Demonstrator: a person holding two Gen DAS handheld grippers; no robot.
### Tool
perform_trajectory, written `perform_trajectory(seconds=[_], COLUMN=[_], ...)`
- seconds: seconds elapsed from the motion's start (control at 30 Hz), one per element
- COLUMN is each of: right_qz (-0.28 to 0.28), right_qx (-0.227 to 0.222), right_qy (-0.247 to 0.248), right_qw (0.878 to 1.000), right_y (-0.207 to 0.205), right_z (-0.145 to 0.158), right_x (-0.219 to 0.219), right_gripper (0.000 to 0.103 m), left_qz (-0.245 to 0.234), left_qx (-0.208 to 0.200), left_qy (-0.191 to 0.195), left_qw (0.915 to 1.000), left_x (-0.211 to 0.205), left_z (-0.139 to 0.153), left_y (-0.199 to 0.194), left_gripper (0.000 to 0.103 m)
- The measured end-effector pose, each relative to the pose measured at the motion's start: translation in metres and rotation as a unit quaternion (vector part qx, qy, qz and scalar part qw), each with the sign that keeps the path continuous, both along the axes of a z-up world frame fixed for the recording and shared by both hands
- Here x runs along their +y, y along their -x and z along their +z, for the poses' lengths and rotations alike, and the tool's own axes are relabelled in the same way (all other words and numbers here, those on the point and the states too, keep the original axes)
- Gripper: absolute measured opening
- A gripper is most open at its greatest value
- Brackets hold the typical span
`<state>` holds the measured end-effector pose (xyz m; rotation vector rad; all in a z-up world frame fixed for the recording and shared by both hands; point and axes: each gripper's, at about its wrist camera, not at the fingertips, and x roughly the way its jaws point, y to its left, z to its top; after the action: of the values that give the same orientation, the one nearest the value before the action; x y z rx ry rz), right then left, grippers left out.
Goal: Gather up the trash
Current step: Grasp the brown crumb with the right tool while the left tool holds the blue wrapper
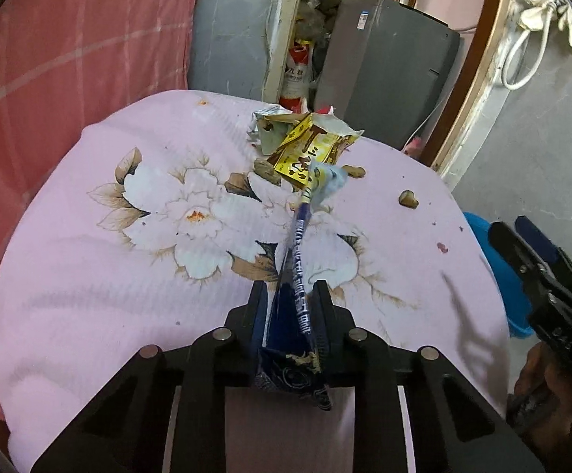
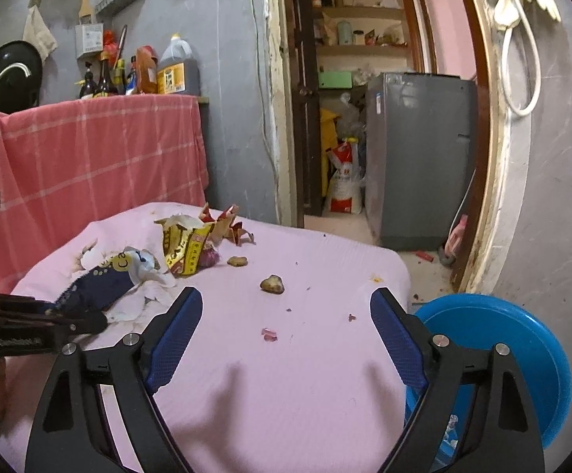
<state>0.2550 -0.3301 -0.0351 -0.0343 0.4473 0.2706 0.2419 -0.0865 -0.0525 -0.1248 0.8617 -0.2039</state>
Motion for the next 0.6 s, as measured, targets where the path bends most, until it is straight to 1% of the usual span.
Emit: perform_trajectory(seconds=[0.17, 0.23, 0.3, 0.37, 0.47, 0.53, 0.6], right_qz=[0.021, 0.028, 0.037, 0.041, 0.047, 0.050, 0.055], right_qx=[0.032, 0.050, 0.066, 0.082, 0.113, 0.137, 0.157], right_qy=[0.006, 0.007, 0.009, 0.016, 0.019, 0.017, 0.014], right_qw=[0.999, 0.998, 0.997, 0.996, 0.992, 0.989, 0.986], right_y=[-0.024, -0.036, -0.047, -0.058, -0.074, -0.085, -0.094], right_z=[-0.006, -0.009, -0.012, -0.014, -0.020, -0.025, -0.029], right_x=[0.004, 0.006, 0.008, 0.011, 0.014, 0.013, 0.013], right_gripper=[0.075, 0.073, 0.066, 0.061, 0.059, 0.056, 0.050], left_qz=[0.009, 0.015, 0.021, 0.028, 0.036, 0.037, 0.037], left_qx=[0.003, 0.005, 0.008, 0.011, 0.012, 0.010, 0.009], left_qy=[0.006, 0.009, 0.013, 0.016, 0.021, 0.022, 0.023], left_qw=[0.9999, 0.9998, 0.9997, 0.9994, 0.9991, 0.9990, 0.9990], left_x=[0.001, 0.001, 0.001, 0.003, 0.004, 0.004, 0.004], left_z=[0.003, 0.004, 0.004, 0.003, 0.003, 0.004, 0.004], left_y=[-0.011, -0.018, -0.025, -0.031, -0.036, -0.038, -0.040], left_gripper=[0.017, 0.017, 0.017, 0.017, 0.017, 0.016, 0.016])
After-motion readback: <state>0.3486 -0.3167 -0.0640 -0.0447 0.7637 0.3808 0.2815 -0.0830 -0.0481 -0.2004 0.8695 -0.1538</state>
